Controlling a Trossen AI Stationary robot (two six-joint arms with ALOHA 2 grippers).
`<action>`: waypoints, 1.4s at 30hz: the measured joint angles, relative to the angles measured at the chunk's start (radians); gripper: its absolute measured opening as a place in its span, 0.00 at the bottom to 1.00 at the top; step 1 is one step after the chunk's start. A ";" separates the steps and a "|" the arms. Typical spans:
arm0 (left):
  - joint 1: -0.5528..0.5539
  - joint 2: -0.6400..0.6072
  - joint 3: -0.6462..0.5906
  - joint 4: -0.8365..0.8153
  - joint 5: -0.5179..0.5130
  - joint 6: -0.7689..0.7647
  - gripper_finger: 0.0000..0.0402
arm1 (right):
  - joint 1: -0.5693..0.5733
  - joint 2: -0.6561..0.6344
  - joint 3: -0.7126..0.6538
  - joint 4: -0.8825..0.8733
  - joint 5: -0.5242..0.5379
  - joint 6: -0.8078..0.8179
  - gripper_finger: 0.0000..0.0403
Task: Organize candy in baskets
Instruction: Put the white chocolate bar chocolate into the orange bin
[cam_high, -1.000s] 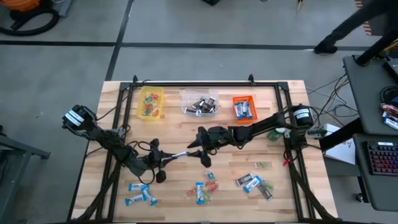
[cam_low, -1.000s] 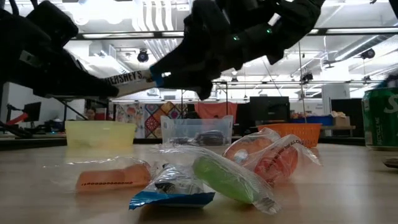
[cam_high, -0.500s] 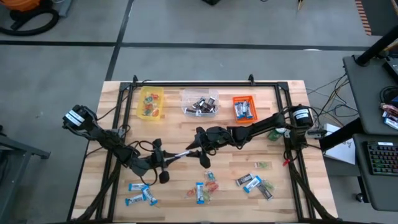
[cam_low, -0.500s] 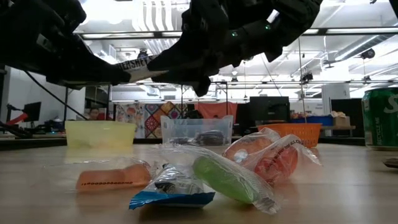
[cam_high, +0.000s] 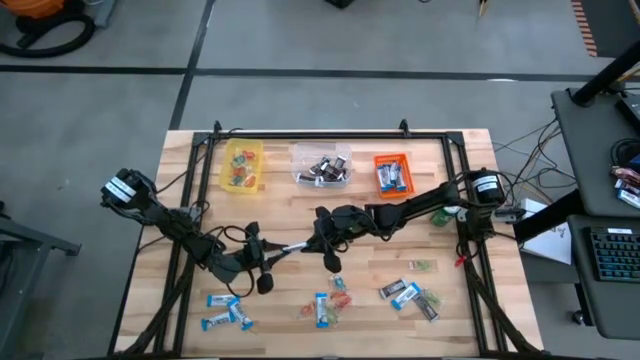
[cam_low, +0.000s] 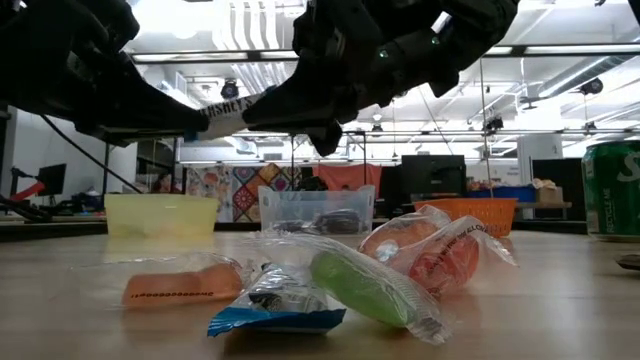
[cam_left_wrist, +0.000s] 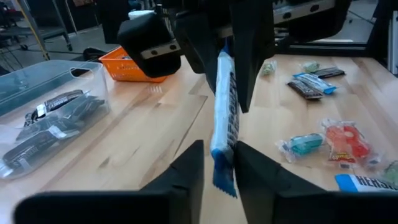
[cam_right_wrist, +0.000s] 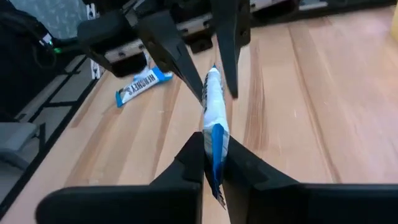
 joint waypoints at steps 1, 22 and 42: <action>0.000 0.000 0.000 0.000 0.000 -0.003 0.20 | 0.000 -0.001 0.000 -0.012 -0.001 0.001 0.05; 0.001 -0.004 0.011 -0.080 -0.001 -0.077 0.36 | -0.230 -0.499 -0.001 -1.314 0.684 0.352 0.05; 0.001 -0.006 0.073 -0.086 0.036 -0.023 0.35 | -0.417 -0.441 -0.105 -1.200 0.665 0.328 0.26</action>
